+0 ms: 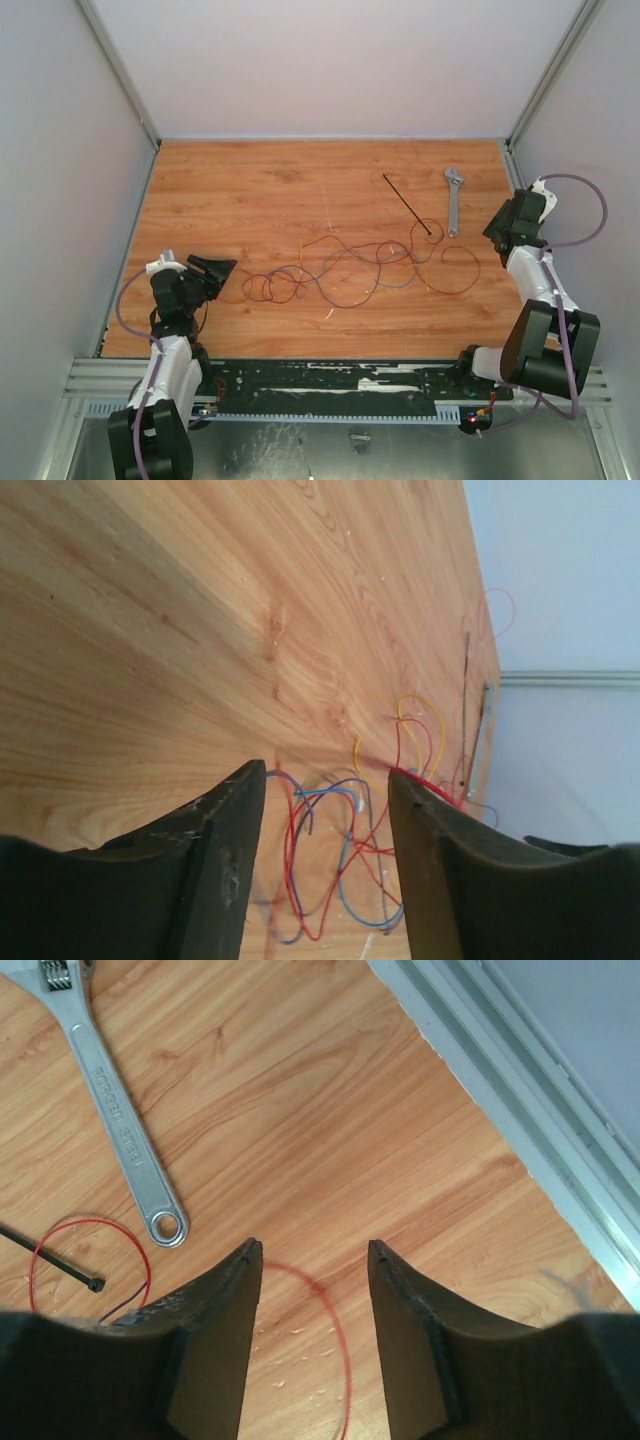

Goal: Zip-tie the wires
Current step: Straighten the cable at the center of the board.

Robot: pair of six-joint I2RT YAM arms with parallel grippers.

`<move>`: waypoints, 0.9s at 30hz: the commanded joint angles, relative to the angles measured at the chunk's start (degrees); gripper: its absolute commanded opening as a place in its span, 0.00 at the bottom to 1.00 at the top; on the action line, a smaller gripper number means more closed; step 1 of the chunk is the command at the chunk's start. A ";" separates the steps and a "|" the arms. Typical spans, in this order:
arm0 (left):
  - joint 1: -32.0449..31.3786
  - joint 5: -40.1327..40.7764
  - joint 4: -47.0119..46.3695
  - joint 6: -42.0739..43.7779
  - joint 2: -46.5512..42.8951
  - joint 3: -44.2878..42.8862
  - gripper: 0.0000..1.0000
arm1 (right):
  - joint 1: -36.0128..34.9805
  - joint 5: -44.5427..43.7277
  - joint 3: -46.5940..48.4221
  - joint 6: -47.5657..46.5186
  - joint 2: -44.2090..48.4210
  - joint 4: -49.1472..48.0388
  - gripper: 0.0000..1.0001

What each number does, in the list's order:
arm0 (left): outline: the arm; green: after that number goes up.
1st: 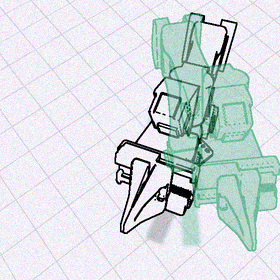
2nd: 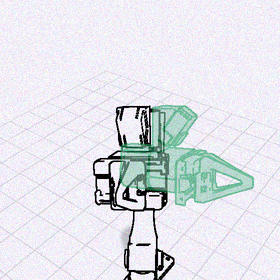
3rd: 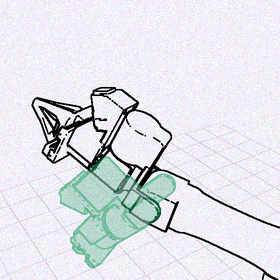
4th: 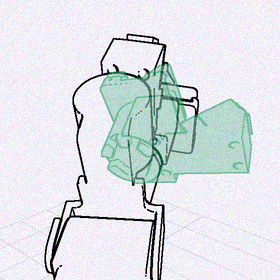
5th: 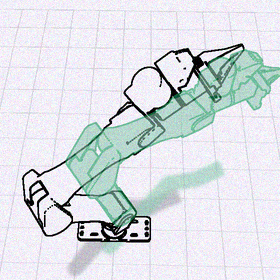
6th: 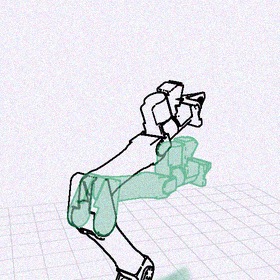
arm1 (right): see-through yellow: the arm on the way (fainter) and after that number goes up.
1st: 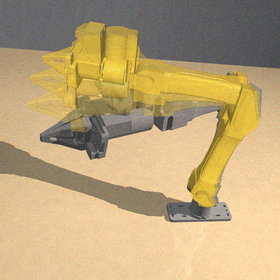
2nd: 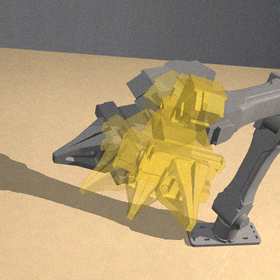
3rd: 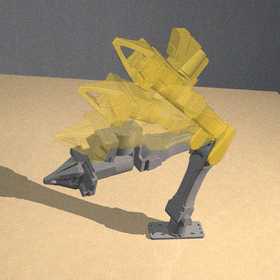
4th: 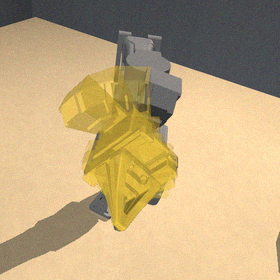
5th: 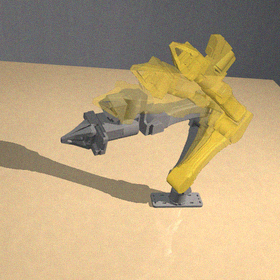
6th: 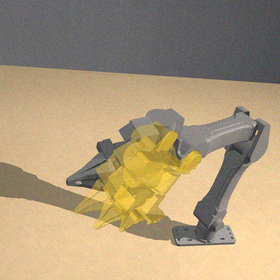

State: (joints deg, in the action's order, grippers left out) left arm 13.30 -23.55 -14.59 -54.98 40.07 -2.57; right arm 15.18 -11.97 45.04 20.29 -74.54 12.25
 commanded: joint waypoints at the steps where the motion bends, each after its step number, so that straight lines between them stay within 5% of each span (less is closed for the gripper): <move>1: -0.27 0.35 -0.26 -0.64 -0.85 -0.54 0.65 | 0.54 1.78 1.97 0.70 3.54 -1.67 0.51; 7: -0.29 1.56 7.27 -1.98 -2.27 -0.97 0.81 | 0.32 10.46 6.30 -0.86 5.48 0.62 0.60; 17: -0.21 3.87 20.60 -5.49 -5.87 -1.56 0.88 | -9.78 19.58 13.85 0.21 -2.88 -3.50 0.66; 27: -0.12 4.91 27.81 15.08 -6.94 -23.64 0.88 | -18.12 18.20 33.01 0.14 -26.18 -1.88 0.66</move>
State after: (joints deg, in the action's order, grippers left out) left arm 13.30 -17.87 11.77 -49.32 34.22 -17.50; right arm -1.63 6.98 72.58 19.94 -95.04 9.63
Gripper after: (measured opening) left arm 0.874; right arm 0.658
